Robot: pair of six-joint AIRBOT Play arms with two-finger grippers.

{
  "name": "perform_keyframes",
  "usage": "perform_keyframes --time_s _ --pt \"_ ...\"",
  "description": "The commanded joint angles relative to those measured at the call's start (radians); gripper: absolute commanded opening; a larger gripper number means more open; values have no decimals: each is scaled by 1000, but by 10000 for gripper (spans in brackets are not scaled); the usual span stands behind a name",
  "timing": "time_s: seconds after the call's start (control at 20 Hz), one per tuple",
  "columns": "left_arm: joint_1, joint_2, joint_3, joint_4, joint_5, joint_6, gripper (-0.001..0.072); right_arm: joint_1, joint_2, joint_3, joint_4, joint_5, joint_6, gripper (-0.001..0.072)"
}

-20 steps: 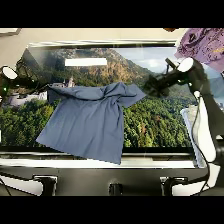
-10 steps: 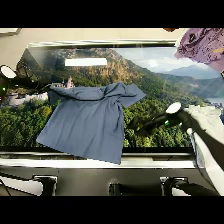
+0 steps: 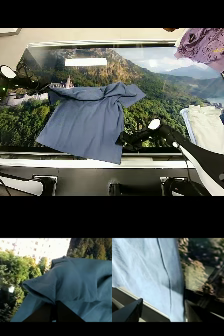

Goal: Fold the clothes and pants, and hang the long-sleeved shirts on hangers.

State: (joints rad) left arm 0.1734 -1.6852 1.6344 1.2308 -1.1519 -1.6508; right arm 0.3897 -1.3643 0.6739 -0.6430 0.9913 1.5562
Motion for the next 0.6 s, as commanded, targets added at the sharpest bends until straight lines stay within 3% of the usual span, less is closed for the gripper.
perform_keyframes --time_s 0.0,0.1,0.2,0.3,0.35,0.55 --pt "0 0 0 0 0 0 17 14 -4 -5 -22 -60 27 583" --pt "0 0 0 0 0 0 17 14 -19 -5 1 -80 28 530" --pt "0 0 0 0 0 0 17 14 -38 -5 20 -87 26 379" --pt "0 0 0 1 0 0 17 14 -45 -5 22 -102 24 94" --pt "0 0 0 1 0 0 17 14 -44 -3 22 -103 17 25" --pt "0 0 0 1 -2 0 17 -167 -44 172 -82 11 56 25"
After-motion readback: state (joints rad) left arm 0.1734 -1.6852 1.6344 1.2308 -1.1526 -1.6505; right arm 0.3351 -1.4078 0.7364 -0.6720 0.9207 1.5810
